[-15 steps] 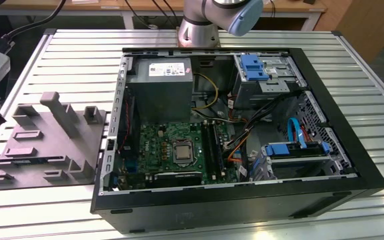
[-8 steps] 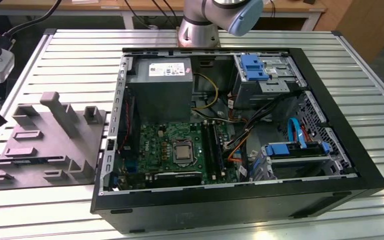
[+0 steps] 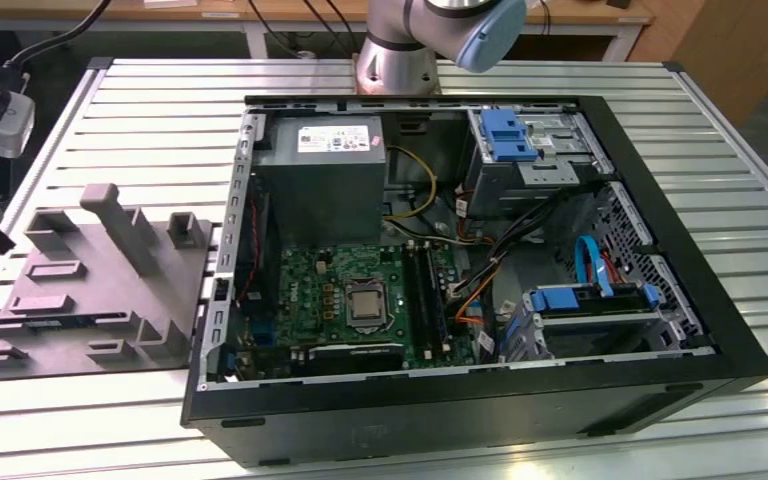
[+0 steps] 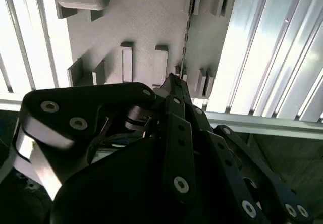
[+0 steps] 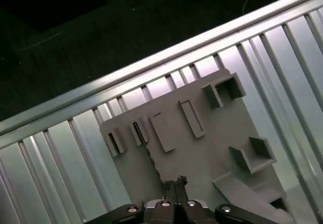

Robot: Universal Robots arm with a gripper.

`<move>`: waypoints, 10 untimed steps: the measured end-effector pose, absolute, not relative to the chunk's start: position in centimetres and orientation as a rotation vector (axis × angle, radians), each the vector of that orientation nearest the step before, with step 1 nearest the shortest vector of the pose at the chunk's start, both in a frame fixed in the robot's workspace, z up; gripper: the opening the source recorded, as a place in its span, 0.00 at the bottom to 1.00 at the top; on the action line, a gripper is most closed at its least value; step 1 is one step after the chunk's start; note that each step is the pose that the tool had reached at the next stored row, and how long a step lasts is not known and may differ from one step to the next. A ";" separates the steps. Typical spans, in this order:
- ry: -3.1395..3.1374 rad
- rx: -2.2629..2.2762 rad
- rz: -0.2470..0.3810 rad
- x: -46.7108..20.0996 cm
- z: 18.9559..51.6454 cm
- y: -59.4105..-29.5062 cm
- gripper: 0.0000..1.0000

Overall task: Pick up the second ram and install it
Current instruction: 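Pick up the second ram and move it above second insertion slot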

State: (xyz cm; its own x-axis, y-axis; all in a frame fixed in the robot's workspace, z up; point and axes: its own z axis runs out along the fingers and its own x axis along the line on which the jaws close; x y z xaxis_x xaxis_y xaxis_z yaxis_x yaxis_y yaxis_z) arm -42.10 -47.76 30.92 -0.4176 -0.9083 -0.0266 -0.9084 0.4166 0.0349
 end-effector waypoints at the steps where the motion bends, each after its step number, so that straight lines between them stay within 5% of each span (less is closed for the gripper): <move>1: 2.626 -1.719 0.068 -42.1 30.9 -47.8 0.10; 10: 2.482 -1.931 0.064 -42.1 30.7 -47.8 0.10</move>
State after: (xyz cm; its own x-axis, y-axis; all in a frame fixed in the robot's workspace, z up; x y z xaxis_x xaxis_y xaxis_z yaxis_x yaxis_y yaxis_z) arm -42.11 -47.76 30.67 -0.2462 -0.9690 -0.0222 -0.9688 0.2454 0.0339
